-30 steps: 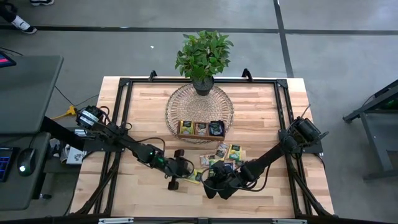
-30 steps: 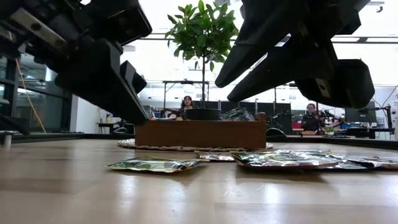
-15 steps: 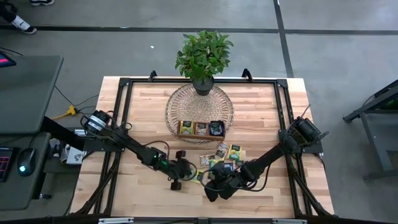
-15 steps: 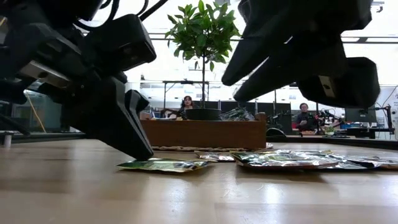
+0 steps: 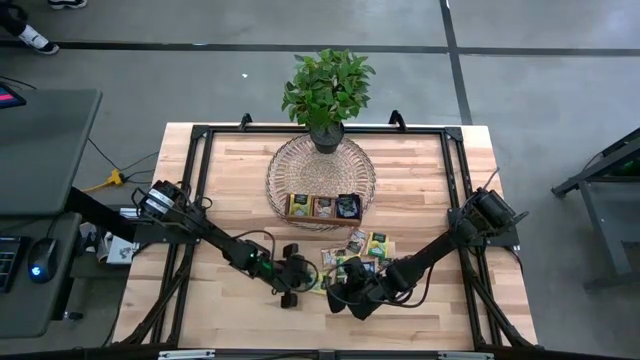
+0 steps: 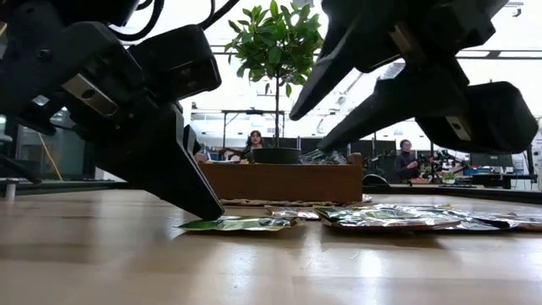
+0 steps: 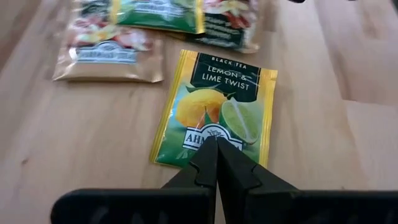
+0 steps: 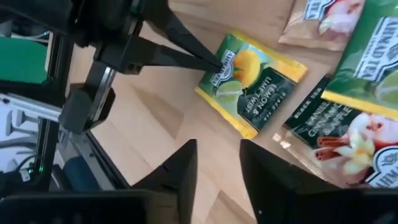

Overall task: Pick & Place Tea
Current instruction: Put the green tea bag into the left section of the wooden organizer

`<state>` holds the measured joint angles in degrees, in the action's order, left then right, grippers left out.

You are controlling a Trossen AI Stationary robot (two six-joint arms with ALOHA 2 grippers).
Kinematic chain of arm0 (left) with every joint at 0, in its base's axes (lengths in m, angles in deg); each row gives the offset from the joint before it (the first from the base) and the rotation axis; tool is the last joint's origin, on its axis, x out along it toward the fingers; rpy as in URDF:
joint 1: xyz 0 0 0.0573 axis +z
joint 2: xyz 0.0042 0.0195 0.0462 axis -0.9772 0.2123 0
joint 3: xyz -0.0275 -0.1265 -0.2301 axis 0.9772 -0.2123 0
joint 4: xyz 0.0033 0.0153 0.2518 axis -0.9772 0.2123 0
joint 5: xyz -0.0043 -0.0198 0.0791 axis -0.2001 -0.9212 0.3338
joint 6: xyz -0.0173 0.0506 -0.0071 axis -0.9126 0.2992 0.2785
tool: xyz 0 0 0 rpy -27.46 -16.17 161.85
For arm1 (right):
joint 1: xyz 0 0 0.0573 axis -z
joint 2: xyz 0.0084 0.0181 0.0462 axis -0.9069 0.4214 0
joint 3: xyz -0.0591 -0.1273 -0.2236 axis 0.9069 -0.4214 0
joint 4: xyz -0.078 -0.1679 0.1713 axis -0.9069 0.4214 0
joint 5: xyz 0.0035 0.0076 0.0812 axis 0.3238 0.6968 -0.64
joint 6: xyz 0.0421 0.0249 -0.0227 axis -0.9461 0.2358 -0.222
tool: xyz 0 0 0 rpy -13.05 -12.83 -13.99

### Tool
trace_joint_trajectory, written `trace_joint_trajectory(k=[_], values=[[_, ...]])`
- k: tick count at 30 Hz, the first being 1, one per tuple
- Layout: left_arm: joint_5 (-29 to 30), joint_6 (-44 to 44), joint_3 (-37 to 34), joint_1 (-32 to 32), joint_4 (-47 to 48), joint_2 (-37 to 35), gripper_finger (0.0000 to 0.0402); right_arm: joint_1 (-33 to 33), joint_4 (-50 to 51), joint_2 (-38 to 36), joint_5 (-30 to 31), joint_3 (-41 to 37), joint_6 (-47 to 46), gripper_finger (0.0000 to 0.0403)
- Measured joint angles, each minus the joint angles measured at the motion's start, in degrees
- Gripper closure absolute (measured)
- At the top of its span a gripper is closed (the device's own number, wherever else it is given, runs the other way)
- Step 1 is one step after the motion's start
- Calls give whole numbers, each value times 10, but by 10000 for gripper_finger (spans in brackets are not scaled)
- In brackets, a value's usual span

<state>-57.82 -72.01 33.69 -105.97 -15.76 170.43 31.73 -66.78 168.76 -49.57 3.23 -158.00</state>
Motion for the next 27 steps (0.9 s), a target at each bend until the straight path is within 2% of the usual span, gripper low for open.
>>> trace_joint_trajectory(k=[8, 13, 20, 27], values=[[11, -41, -6, 0, 14, -2, 402, 25, 18, 6, -15, 0, -14, 207], [11, -51, -6, 0, 14, -2, 402, 49, -6, 40, -63, 0, -18, 182], [13, -54, -6, 0, 11, -2, 402, 62, -39, 64, -74, 1, -17, 175], [14, -61, -10, 1, -5, -1, 402, 72, -45, 65, -77, 1, -8, 193]])
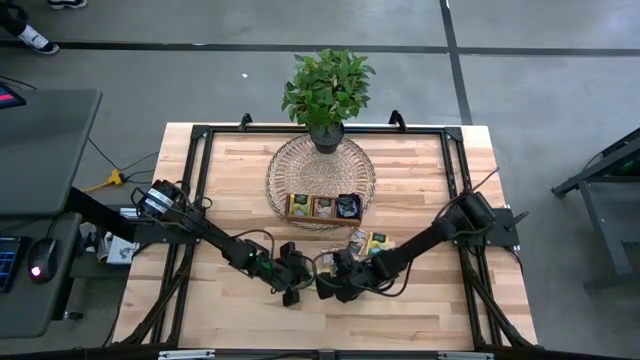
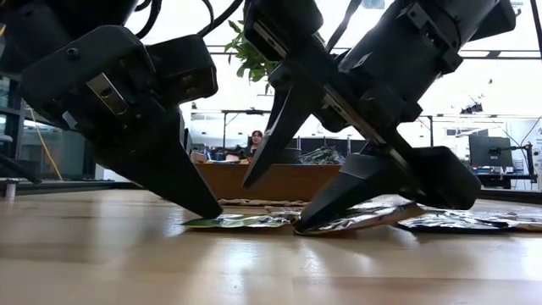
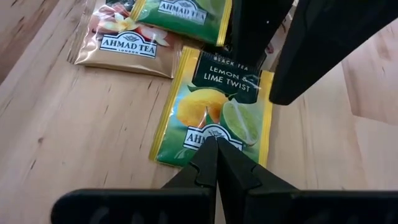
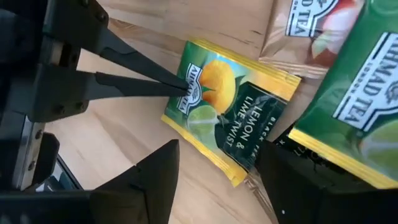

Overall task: Pick & Place Tea
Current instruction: Put the green tea bag into the left section of the wooden organizer

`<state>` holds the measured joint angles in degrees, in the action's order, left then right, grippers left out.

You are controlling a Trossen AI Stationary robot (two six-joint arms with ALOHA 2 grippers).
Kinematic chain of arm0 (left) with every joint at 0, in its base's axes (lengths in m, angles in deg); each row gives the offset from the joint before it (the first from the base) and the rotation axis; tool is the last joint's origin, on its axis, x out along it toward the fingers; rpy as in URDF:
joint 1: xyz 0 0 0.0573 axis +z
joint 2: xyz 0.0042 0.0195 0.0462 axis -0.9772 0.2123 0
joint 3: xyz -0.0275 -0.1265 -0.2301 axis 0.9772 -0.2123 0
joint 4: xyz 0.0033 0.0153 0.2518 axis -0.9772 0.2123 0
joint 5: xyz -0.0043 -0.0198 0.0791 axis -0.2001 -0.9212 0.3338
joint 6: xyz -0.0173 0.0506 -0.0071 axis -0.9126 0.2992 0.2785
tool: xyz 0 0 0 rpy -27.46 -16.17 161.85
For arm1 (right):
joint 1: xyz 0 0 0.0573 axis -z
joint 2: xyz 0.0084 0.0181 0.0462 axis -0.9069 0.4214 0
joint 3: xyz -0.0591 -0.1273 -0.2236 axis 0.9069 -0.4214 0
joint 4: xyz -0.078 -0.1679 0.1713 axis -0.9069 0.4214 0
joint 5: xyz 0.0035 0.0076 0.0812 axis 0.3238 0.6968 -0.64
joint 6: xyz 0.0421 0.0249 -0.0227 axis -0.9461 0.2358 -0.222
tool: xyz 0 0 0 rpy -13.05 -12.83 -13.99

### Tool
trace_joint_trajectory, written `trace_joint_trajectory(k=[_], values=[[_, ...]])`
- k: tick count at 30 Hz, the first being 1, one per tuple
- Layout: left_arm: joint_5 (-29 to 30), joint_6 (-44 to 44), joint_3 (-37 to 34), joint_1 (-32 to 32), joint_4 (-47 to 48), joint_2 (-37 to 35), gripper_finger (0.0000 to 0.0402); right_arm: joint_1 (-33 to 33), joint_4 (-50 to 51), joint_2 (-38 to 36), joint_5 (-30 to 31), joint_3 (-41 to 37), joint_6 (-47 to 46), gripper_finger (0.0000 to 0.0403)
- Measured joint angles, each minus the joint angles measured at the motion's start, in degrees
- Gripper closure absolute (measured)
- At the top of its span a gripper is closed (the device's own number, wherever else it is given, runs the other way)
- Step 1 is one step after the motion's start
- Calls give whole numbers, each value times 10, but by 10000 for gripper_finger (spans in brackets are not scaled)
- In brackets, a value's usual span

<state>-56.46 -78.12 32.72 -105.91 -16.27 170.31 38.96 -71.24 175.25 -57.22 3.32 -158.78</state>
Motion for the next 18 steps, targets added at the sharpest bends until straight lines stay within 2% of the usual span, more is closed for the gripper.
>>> trace_joint_trajectory(k=[8, 18], values=[[1, -4, 0, 0, -2, 0, 402, 7, 2, 1, -4, -1, 12, 248], [-2, -10, 0, 0, -2, 0, 401, 8, 6, 2, 1, -2, 38, 371]])
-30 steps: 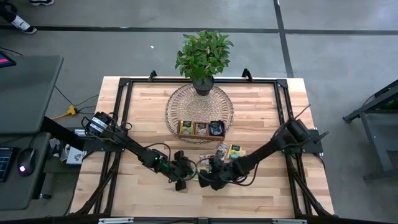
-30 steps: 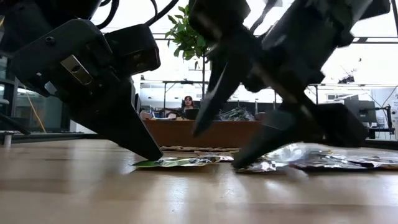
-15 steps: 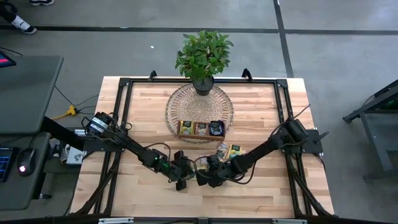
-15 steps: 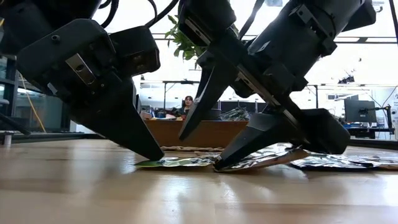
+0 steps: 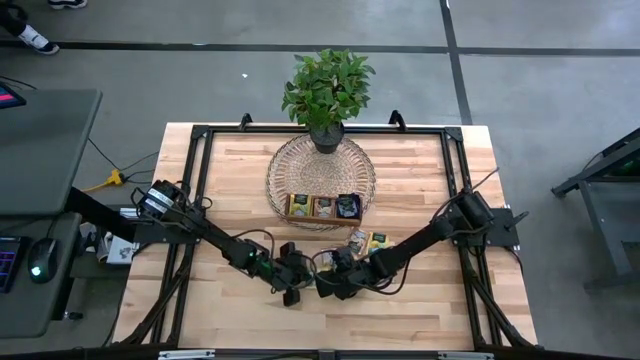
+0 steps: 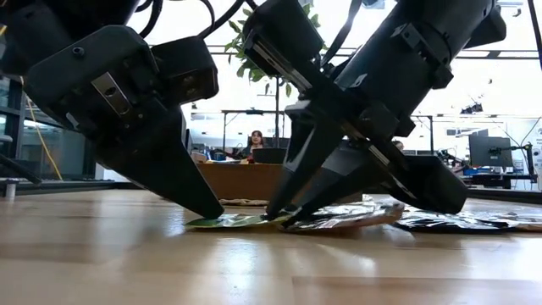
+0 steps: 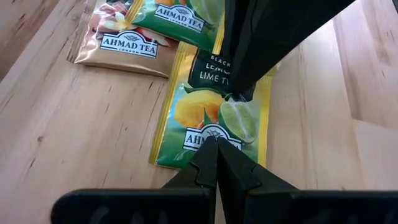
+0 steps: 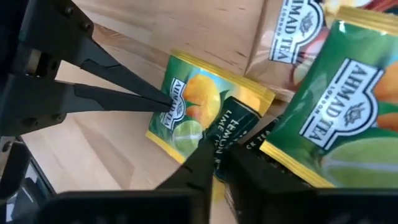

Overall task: Pick & Place Tea
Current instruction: Put the green tea bag into the left section of the wooden organizer

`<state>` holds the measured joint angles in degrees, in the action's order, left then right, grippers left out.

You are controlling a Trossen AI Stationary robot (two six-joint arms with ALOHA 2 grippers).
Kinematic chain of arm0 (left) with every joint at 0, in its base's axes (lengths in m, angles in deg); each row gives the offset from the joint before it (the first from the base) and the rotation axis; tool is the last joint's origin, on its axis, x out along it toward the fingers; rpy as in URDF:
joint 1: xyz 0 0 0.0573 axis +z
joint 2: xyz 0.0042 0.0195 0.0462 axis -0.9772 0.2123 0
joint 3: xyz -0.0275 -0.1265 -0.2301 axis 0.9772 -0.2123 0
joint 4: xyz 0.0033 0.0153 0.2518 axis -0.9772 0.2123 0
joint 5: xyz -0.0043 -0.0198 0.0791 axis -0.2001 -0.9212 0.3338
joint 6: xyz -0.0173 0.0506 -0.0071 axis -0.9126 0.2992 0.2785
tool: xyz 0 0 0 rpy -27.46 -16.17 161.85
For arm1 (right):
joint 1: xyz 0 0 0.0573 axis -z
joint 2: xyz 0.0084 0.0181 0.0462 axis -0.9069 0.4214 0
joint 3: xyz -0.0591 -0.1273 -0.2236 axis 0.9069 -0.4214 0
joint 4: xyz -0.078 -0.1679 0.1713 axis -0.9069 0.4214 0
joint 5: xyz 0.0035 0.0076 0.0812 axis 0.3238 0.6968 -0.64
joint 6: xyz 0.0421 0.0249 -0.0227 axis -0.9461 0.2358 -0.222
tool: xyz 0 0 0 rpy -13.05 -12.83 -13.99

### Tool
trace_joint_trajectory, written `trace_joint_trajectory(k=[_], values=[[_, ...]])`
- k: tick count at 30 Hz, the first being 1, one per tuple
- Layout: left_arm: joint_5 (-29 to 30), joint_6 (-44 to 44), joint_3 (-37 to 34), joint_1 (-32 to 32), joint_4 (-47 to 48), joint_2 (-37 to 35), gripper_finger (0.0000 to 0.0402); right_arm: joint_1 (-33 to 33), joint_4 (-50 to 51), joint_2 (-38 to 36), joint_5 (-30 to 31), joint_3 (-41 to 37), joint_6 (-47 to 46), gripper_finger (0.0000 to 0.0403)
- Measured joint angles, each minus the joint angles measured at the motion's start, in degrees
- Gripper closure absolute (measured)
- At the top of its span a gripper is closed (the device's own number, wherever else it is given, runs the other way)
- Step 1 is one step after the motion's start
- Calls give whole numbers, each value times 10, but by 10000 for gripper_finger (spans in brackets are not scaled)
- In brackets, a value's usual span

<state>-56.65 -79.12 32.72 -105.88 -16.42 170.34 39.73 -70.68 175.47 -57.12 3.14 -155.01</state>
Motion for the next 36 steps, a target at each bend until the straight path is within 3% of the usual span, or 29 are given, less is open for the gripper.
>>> trace_joint_trajectory(k=[3, 12, 19, 26, 32, 36], values=[[-2, -9, 0, 0, -1, 0, 401, 0, -3, 0, 0, 0, 13, 397], [-23, 7, -4, 4, -8, -15, 401, -1, -5, 0, -9, 0, 20, 400], [-57, 17, -7, 13, 36, -69, 401, -1, -9, 0, -10, 1, 41, 402], [-36, 41, -8, 12, 129, -150, 401, -2, -4, -2, -21, 1, 68, 402], [-39, 37, -9, 11, 163, -188, 401, 1, -1, -35, -31, 5, 155, 403], [-53, 35, -11, 12, 147, -202, 401, 9, 24, -77, -44, 6, 263, 403]])
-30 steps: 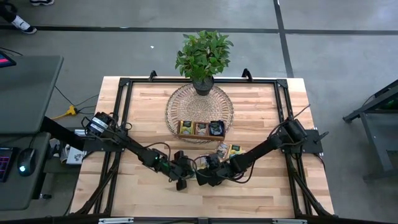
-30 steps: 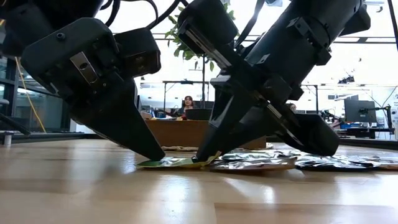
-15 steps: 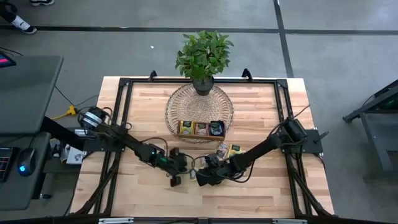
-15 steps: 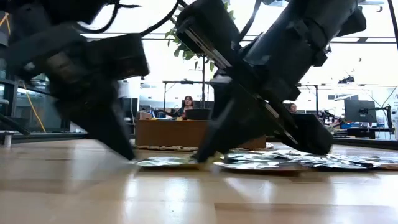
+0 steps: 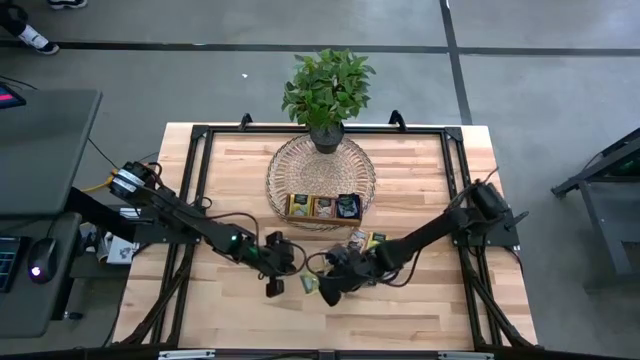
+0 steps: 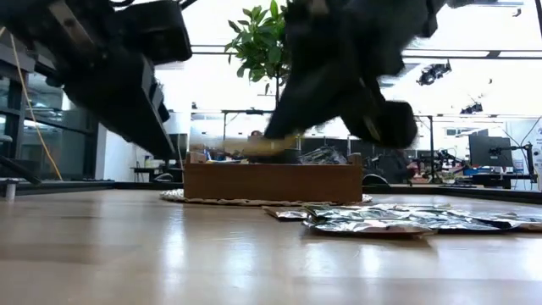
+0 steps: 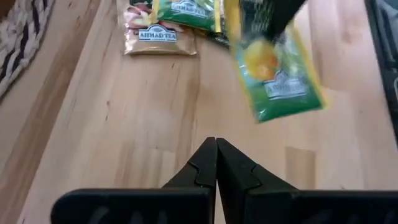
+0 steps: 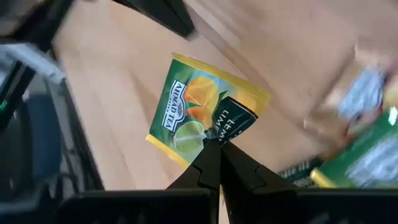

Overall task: Pick & Place Tea
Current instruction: Put the green tea bag into the left section of the wooden organizer

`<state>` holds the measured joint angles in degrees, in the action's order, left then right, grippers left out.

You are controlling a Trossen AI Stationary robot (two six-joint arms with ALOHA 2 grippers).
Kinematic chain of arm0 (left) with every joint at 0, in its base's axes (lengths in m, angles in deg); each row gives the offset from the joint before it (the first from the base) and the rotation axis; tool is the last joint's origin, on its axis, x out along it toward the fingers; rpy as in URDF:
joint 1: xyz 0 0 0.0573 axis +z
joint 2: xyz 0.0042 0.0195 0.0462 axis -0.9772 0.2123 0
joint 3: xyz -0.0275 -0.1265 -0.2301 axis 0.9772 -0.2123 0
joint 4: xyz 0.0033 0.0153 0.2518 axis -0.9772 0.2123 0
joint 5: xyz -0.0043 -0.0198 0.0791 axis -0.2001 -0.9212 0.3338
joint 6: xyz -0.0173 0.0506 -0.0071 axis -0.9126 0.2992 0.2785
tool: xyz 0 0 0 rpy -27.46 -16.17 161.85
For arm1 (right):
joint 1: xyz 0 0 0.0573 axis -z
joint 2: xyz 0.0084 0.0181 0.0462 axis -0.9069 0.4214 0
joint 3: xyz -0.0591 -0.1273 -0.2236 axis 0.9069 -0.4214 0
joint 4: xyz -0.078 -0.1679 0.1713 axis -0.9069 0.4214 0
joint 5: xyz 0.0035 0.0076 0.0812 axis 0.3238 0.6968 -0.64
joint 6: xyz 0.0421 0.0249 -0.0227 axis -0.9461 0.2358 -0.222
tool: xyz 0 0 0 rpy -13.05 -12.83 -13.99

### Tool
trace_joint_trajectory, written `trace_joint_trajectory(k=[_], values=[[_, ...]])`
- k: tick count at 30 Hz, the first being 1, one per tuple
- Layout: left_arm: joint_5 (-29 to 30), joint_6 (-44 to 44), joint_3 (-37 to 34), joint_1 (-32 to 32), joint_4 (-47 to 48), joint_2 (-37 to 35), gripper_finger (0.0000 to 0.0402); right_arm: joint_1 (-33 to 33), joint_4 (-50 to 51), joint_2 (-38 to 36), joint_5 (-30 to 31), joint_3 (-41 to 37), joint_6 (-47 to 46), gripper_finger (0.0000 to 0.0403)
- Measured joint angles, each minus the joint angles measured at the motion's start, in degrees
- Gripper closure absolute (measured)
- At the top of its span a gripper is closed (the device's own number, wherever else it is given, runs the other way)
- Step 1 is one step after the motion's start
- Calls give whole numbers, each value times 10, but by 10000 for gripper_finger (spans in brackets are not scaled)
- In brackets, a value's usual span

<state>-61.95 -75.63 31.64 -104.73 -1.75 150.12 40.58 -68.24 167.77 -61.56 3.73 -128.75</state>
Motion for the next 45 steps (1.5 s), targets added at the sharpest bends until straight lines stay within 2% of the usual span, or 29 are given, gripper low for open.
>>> trace_joint_trajectory(k=[5, 11, 18, 24, 30, 34, 38, 45], values=[[-22, 1, 0, 5, -27, -17, 401, 5, 74, -58, 11, 1, 134, 403], [-44, -6, 1, 26, -76, -36, 401, 4, 181, -110, 52, 5, 241, 403], [-57, -14, 1, 68, -109, -47, 394, -8, 367, -100, 116, 119, 353, 403], [-77, -19, 1, 96, -136, -47, 328, -5, 466, -88, 150, 185, 398, 402], [-86, -35, 2, 126, -196, -47, 233, -2, 491, -86, 148, 187, 418, 402], [-86, -35, 2, 143, -210, -47, 190, -2, 496, -83, 145, 187, 428, 402], [-84, -30, 2, 151, -222, -47, 172, -2, 495, -83, 147, 187, 432, 402], [-72, -9, 2, 162, -263, -47, 169, 1, 471, -83, 148, 187, 451, 403]])
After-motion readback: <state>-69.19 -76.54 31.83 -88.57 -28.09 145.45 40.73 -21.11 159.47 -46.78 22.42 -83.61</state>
